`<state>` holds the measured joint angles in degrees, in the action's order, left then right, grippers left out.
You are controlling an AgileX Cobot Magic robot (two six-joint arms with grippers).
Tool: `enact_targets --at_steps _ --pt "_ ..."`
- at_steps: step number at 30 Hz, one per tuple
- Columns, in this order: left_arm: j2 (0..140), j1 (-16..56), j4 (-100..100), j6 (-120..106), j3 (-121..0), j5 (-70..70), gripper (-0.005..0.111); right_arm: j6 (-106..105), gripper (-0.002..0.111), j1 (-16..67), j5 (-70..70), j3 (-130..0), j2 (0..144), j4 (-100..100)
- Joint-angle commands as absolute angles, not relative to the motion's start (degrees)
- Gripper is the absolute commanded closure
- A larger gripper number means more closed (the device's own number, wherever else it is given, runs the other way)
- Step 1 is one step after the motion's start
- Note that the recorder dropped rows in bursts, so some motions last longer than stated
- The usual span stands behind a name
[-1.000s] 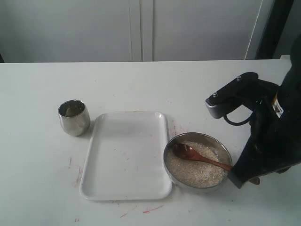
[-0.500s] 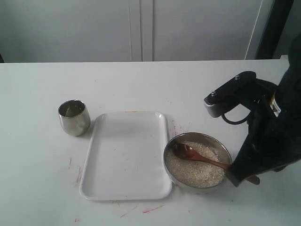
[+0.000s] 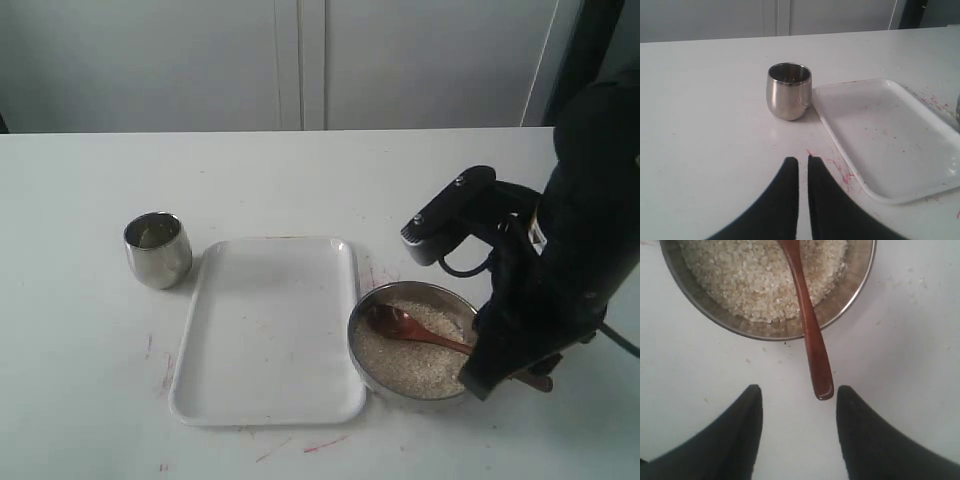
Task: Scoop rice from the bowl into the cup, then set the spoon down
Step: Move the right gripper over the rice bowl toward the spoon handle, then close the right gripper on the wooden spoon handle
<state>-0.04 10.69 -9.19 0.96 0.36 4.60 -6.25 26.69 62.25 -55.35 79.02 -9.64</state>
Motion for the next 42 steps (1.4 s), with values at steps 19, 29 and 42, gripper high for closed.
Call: enact_targets --at_steps 19,29,42 --pt "0.00 10.74 -9.78 1.06 0.00 4.38 0.092 -12.69 0.058 26.89 54.62 -47.04 80.66 -15.12" --pt "0.00 10.74 -9.78 1.06 0.00 4.38 0.092 -12.81 0.058 26.78 52.58 -46.60 80.66 -16.17" --pt "0.00 10.74 -9.78 1.06 0.00 4.38 0.092 -11.75 0.062 24.63 51.41 -46.60 80.66 -17.45"
